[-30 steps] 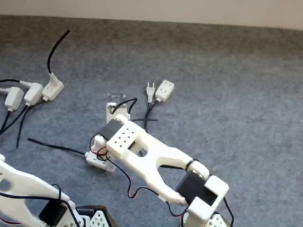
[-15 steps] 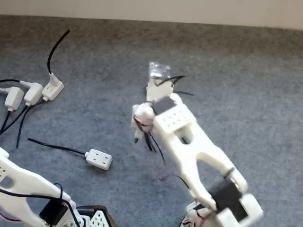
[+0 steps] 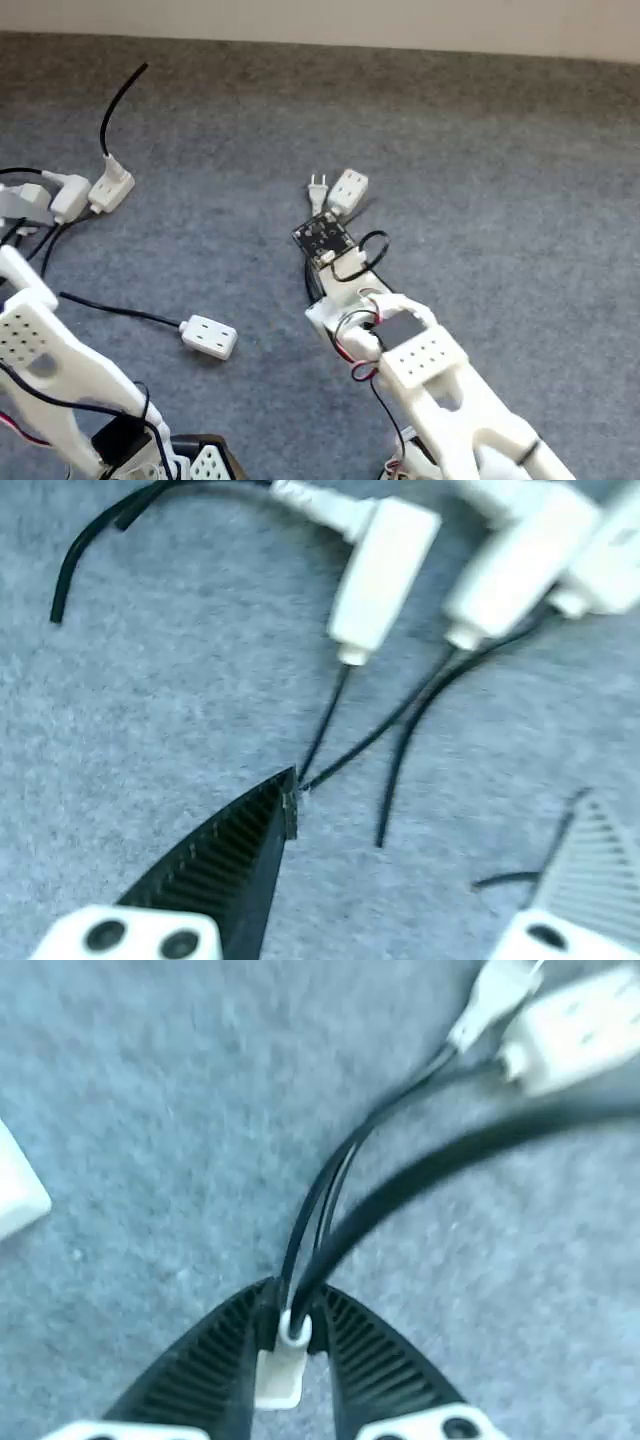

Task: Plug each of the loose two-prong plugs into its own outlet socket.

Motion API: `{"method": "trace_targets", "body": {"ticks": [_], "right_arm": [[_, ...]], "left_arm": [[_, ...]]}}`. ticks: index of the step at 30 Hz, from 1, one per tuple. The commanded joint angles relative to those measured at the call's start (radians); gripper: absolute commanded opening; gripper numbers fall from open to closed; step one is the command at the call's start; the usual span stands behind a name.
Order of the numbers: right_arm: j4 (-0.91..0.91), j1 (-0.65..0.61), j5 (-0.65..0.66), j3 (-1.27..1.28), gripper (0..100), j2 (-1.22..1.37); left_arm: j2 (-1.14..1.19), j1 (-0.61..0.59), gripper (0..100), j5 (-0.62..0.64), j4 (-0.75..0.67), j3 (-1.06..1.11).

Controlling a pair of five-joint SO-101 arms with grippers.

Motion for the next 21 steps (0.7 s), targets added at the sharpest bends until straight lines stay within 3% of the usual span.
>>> {"method": "trace_targets", "body": {"ticks": [1,5,12,21], "right_arm": [[0.027,0.047,0.026,-0.024,0.5,-0.102],[0.028,0.085,0.023,-0.051,0.5,-0.108],[0.104,0.088,-0.049,-0.182,0.5,-0.108],[0.237,0.085,-0.143,-0.358,0.5,-0.107]], "left_arm": [[-0.231,0.139,29,-0.002,0.018,0.163],[-0.507,0.305,29,0.035,0.017,0.414],[-0.963,0.593,39,0.044,0.005,0.716],[-1.463,0.780,41,0.175,-0.358,1.337]]}}
